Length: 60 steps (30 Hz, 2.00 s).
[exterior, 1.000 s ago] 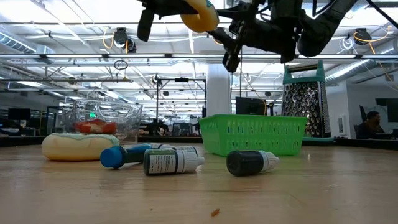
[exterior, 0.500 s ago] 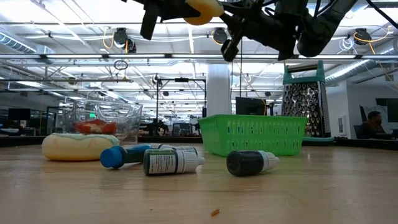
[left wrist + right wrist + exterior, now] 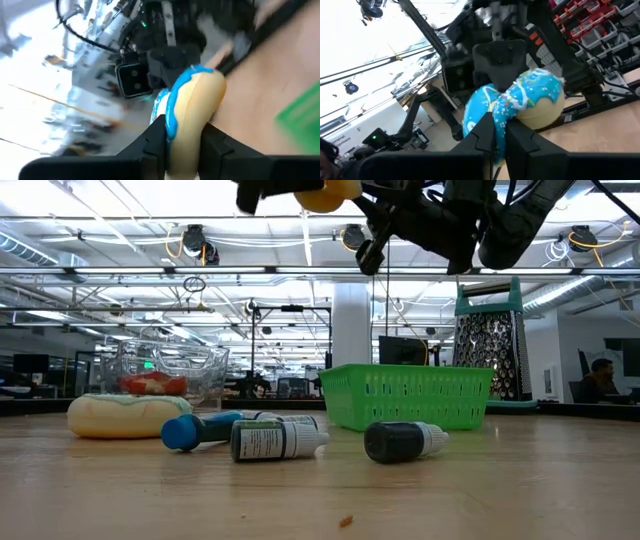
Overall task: Pick & Place Food Item
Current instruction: Put the blue donut into the blue bin
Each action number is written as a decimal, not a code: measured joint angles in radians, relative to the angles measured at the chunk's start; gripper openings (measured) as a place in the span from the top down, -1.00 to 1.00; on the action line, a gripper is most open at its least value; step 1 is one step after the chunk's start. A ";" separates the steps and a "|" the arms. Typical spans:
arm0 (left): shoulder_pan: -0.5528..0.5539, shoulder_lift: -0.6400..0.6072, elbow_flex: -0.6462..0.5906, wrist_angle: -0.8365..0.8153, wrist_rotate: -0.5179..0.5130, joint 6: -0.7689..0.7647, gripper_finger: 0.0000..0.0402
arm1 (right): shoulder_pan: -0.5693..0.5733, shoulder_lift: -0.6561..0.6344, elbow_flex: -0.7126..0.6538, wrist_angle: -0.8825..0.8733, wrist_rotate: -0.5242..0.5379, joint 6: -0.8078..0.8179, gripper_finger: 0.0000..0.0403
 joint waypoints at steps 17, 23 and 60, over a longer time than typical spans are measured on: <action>-0.055 0.054 0.000 0.223 -0.401 0.073 -0.52 | -0.008 0.000 0.000 -0.042 -0.004 -0.044 0.94; -0.066 -0.019 0.000 0.169 -0.464 -0.212 -0.71 | -0.093 0.000 0.000 -0.089 0.000 -0.088 0.94; 0.270 -0.212 -0.001 -0.488 0.172 -0.854 -0.69 | -0.431 0.233 0.027 -0.537 0.625 -0.428 0.90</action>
